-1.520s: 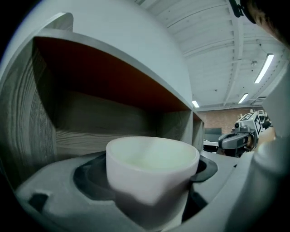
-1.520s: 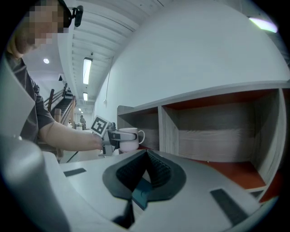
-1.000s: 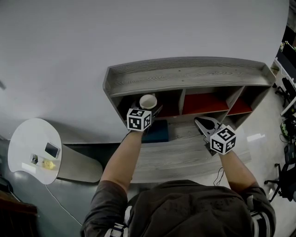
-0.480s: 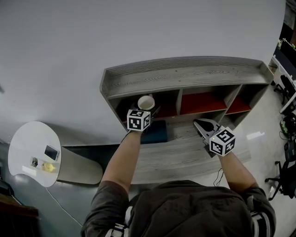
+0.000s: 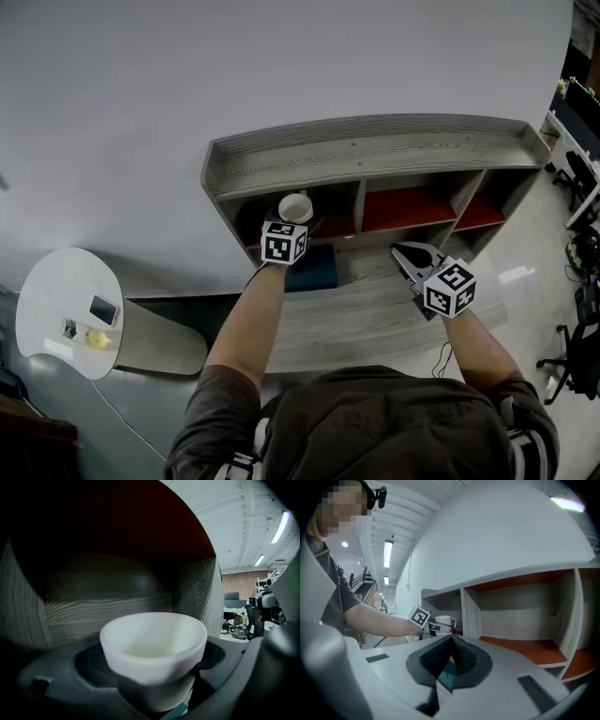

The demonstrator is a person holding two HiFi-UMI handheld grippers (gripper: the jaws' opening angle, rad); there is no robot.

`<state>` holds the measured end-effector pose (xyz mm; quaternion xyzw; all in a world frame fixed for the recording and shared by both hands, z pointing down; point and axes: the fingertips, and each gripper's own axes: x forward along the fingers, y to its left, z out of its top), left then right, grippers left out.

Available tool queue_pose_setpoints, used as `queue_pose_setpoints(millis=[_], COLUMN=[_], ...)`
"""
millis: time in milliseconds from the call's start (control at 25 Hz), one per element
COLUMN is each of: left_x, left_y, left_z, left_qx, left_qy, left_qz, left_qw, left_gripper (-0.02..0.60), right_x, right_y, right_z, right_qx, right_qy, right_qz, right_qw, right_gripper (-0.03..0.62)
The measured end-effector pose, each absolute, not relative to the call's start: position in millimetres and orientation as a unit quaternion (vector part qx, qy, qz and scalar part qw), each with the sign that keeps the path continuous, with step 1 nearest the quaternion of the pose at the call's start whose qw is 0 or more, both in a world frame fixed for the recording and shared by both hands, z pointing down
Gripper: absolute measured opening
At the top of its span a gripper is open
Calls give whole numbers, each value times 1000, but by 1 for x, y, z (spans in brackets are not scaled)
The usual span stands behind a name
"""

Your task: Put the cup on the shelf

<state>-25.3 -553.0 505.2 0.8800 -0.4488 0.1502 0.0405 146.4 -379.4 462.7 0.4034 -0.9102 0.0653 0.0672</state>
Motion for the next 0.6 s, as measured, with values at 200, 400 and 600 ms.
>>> queue_pose_setpoints(millis=[200,400,600], left_x=[-30,-40,-48], left_y=[-552,-547,-536], left_z=[503,500,491], left_qx=[877,874,873], left_qy=[-457,-467,-472], left_qz=[133,124,107], left_qw=[58,57,57], left_gripper=[449,462,462], right_x=[147,146,138], right_y=[-376,-373,-373], right_z=[462,460,459], right_qx=[403,402,394], right_qy=[-911,-911,-915], right_qz=[64,63,62], right_qw=[67,66,66], right_gripper=[-8,-8,-8])
